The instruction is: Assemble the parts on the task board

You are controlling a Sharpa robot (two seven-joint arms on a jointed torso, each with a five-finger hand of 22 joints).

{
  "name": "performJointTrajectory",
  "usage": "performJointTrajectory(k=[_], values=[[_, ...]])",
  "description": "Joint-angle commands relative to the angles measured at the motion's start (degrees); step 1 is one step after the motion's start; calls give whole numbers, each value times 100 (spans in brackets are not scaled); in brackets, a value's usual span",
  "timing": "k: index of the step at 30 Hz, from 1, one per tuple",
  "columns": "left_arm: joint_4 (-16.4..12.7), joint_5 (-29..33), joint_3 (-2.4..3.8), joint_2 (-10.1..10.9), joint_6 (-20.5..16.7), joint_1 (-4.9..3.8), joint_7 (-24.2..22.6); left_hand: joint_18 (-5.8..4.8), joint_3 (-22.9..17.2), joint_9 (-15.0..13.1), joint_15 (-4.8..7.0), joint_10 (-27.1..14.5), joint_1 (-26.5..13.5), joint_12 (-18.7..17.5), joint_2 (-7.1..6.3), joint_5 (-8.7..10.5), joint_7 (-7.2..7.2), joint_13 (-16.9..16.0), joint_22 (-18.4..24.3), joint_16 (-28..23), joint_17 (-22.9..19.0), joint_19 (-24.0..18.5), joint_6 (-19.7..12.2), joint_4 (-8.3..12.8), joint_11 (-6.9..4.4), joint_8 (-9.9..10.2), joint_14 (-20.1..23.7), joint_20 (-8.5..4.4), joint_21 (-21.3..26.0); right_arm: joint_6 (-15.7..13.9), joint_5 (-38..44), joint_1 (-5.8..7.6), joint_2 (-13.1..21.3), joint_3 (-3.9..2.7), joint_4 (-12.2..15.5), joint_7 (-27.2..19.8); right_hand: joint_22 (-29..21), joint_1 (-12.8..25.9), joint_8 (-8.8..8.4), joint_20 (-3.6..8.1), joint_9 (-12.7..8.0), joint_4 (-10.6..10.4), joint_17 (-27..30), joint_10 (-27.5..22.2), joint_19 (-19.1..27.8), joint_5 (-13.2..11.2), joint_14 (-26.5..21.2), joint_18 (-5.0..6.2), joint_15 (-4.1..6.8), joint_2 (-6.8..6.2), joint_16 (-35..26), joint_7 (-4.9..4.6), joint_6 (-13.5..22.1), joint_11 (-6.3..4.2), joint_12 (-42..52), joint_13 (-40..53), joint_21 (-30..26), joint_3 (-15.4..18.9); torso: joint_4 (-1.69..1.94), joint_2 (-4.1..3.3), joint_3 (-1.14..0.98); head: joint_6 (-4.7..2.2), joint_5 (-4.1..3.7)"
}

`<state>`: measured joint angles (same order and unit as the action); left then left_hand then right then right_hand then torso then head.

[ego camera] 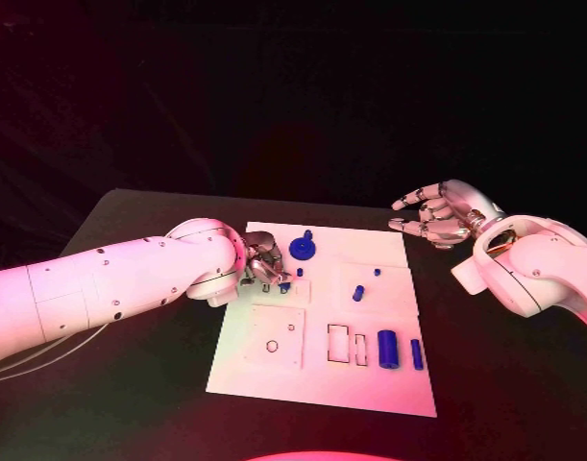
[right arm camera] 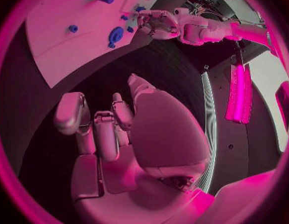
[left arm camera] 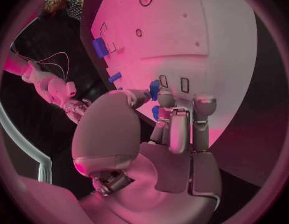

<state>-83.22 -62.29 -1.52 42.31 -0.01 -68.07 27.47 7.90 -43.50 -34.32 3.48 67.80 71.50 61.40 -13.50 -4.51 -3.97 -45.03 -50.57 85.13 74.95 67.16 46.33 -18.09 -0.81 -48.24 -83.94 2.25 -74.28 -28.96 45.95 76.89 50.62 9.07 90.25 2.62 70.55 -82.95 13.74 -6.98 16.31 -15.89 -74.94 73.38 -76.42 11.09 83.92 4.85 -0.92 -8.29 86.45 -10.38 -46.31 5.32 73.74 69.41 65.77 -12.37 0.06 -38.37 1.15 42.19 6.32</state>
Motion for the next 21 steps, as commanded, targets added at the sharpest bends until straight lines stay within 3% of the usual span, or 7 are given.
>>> performJointTrajectory(k=[1, 6, 11, 21], values=[[-5, -100, 1, -14, -6, 2, -59, -47, -1211, -775, 45, 38, 5, 34, -54, -52, 32, -11, -25, 19, 563, 50, 88, 1190, 19, 25, -336, 10, -29, 39, 16, -6, 3, -2, 8, -51, -1, 9, 23, 0, 5, -11, -599, -28, 26, 14, 360, 99, -11, 28, -21, 2, -18, 5, -36, -9, -29, -13, 2, 1, -3, 12, -10], [-15, -162, 1, -17, 223, 3, -48, -55, -1257, -784, 59, 84, -41, 41, -106, -150, 46, -28, -72, 27, 584, 81, 133, 1224, 4, 39, -346, -2, -59, 42, 16, -11, 4, -2, 6, -52, -1, 9, 23, 0, 5, -11, -599, -28, 26, 14, 360, 99, -11, 28, -21, 2, -18, 5, -36, -9, -29, -13, -1, -2, 0, 21, -10], [-20, -265, 1, -19, 422, 3, -7, -67, -1280, -804, 77, 147, -127, 35, -167, -459, 62, -51, -142, 32, 605, 117, 202, 1278, -13, 76, -356, -18, -101, 43, 16, -14, 6, -2, 4, -53, -1, 9, 23, 0, 5, -11, -599, -28, 26, 14, 360, 99, -11, 28, -21, 2, -18, 5, -36, -9, -29, -13, 5, 1, -1, 25, -10], [-18, -359, -6, -27, 313, 3, 107, -81, -1268, -821, 86, 208, -174, 74, -189, -605, 72, -120, -221, 42, 627, 161, 238, 1304, -23, 87, -364, -23, -141, 56, 16, -16, 26, -2, 12, -67, 5, 20, 26, 1, 6, -17, -604, -18, 19, 14, 362, 97, -10, 29, -20, 4, -18, 4, -27, -1, -22, -19, 5, 1, 2, 28, -4]])
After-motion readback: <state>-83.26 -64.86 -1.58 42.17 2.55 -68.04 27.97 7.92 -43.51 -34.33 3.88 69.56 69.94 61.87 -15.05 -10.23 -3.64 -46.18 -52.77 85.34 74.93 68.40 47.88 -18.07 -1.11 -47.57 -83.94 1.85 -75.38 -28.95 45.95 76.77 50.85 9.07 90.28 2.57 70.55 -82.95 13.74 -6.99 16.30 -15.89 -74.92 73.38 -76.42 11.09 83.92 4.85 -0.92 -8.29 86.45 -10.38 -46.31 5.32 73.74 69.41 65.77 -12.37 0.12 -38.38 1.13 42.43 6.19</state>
